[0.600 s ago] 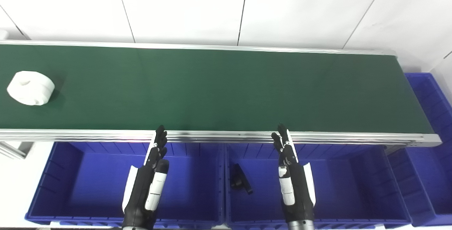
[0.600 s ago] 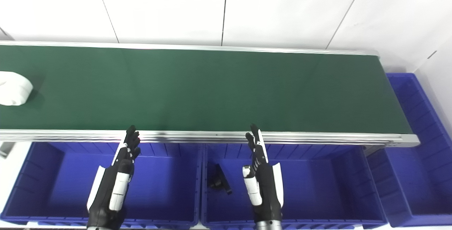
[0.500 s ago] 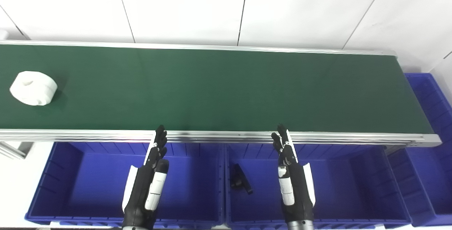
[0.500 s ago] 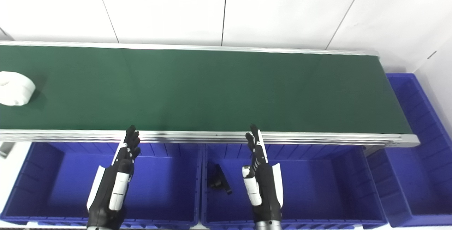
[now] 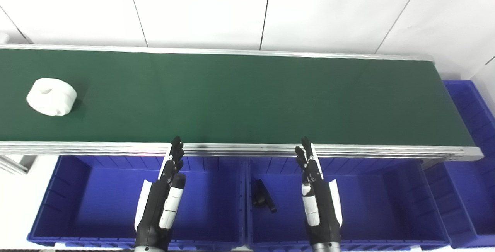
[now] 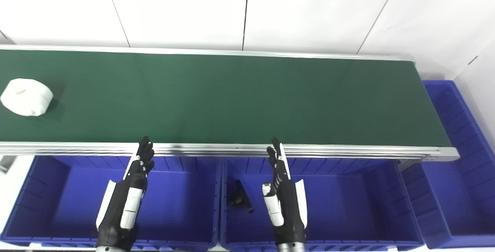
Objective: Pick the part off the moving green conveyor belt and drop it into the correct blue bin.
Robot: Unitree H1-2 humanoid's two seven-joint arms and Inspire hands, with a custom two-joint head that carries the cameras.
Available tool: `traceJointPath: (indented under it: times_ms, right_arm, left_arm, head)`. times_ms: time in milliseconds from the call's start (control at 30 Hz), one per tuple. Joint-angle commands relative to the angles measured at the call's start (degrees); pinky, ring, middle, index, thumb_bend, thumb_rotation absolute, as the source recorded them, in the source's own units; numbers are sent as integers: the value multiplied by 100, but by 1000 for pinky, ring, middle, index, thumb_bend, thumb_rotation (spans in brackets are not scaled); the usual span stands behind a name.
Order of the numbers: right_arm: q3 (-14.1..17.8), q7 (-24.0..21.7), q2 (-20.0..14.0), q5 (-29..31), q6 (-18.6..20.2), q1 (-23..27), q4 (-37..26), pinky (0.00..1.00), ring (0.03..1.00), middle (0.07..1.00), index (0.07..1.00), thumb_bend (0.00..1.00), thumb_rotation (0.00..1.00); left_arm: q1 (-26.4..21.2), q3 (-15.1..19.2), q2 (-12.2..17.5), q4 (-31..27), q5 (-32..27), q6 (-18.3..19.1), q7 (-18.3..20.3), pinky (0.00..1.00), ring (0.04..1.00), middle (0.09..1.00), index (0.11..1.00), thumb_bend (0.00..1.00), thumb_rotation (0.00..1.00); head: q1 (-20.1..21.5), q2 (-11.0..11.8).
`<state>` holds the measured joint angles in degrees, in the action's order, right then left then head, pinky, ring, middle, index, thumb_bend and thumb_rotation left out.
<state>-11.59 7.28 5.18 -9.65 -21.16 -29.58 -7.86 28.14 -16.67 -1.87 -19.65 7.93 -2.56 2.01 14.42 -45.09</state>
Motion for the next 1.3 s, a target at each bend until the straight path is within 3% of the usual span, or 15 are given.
traceJointPath:
  times_ms: [0,167,500,600,767,900,1000,1267]
  right_arm:
    - [-16,-41,46,25,-115,5,-83,961,970,1000,983,823,1000]
    - [5,-40,12,40,-150,-17,-26,961,967,1000,987,811,1000]
    - [96,-67,-241,307,-563,24,374,984,974,1000,998,741,1000]
    - [98,-20,-358,333,-575,79,446,991,983,1000,1000,728,1000]
    - [132,45,-485,423,-574,157,596,993,990,1000,1000,753,1000]
    - [149,26,-560,518,-575,212,695,991,989,1000,1000,739,1000]
    - [175,-15,-591,622,-575,258,781,1000,992,1000,1000,732,1000]
    - [213,-109,-579,775,-575,394,952,1000,1000,1000,1000,722,1000]
  left_arm:
    - [-34,-16,-1,-60,42,-275,-17,1000,992,1000,1000,636,1000]
    - [-22,-34,-44,39,112,-356,-59,1000,984,1000,1000,629,998]
    - [-26,-145,-160,548,292,-878,-201,939,952,1000,1000,609,964]
    - [-40,-195,-202,634,289,-991,-217,932,951,1000,1000,581,922]
    - [-170,-176,-184,267,582,-1101,-283,879,927,986,1000,573,822]
    - [-414,-21,-82,-82,829,-1225,-319,796,891,948,974,691,681]
    - [-699,168,73,-320,771,-1152,-207,824,896,925,950,744,565]
    - [-1758,814,603,-380,1004,-894,-91,766,887,921,916,845,538]
  head:
    - [-33,31]
    - [-209,203]
    - [-1109,829]
    - [-1366,997]
    - [-1505,1120]
    - [-1594,1238]
    - [-1689,1316]
    - [-1836,1545]
